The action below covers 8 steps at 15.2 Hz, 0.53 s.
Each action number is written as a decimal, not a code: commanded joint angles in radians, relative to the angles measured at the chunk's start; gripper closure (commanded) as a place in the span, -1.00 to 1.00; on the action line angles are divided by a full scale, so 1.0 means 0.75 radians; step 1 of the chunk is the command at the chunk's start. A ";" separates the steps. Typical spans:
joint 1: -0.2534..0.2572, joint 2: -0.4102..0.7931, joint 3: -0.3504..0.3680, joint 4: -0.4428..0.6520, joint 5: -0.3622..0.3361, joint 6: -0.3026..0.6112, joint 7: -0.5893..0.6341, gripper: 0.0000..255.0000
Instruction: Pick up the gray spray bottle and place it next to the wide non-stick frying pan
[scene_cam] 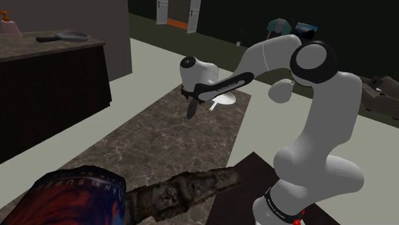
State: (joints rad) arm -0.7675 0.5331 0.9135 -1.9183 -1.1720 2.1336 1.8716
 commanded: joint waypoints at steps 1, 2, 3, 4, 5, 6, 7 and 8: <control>0.000 0.000 0.000 0.000 0.000 0.000 0.000 -1.00; 0.000 0.000 0.000 0.000 0.000 0.000 0.000 -1.00; -0.011 -0.034 0.026 -0.010 0.035 -0.013 -0.013 -1.00; -0.023 -0.068 0.053 -0.018 0.070 -0.026 -0.026 -1.00; -0.034 -0.101 0.080 -0.025 0.106 -0.040 -0.040 -1.00; -0.043 -0.128 0.101 -0.029 0.135 -0.051 -0.052 -1.00; -0.044 -0.127 0.101 -0.029 0.135 -0.051 -0.052 -1.00; -0.044 -0.127 0.101 -0.029 0.135 -0.051 -0.052 -1.00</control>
State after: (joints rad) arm -0.7986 0.4431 0.9845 -1.9397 -1.0783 2.0991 1.8360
